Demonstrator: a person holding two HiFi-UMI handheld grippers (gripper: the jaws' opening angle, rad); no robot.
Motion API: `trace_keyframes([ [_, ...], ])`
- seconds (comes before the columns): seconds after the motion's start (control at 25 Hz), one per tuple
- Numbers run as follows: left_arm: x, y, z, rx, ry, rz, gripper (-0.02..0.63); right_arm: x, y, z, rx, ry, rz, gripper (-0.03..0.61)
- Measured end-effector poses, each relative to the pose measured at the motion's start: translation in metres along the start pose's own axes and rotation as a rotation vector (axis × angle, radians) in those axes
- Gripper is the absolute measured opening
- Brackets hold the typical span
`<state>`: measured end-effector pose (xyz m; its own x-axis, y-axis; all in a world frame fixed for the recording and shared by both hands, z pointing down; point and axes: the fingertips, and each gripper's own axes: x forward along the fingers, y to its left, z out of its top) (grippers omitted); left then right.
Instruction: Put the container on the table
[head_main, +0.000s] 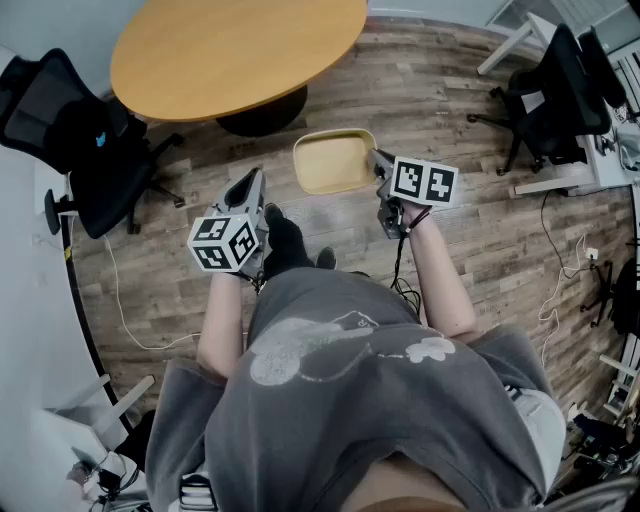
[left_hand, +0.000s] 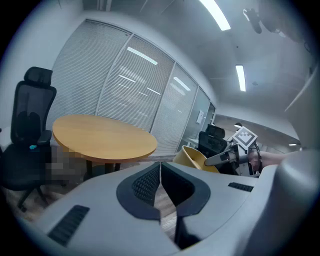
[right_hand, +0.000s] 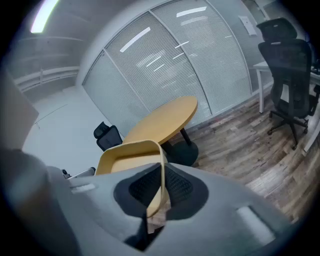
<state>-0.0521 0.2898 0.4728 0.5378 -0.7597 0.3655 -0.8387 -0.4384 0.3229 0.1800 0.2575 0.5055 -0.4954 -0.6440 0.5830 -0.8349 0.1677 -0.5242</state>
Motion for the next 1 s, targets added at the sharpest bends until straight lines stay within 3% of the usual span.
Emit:
trace_keyframes([
  [0.64,-0.012,-0.012,-0.001,0.019,0.014,0.000,0.009,-0.005,0.009,-0.010,-0.007,0.024,0.024,0.015],
  [1.0,-0.004,0.014,0.003,0.004,0.010,0.005,0.009,0.012,0.006,0.000,0.020,0.021,0.017,0.017],
])
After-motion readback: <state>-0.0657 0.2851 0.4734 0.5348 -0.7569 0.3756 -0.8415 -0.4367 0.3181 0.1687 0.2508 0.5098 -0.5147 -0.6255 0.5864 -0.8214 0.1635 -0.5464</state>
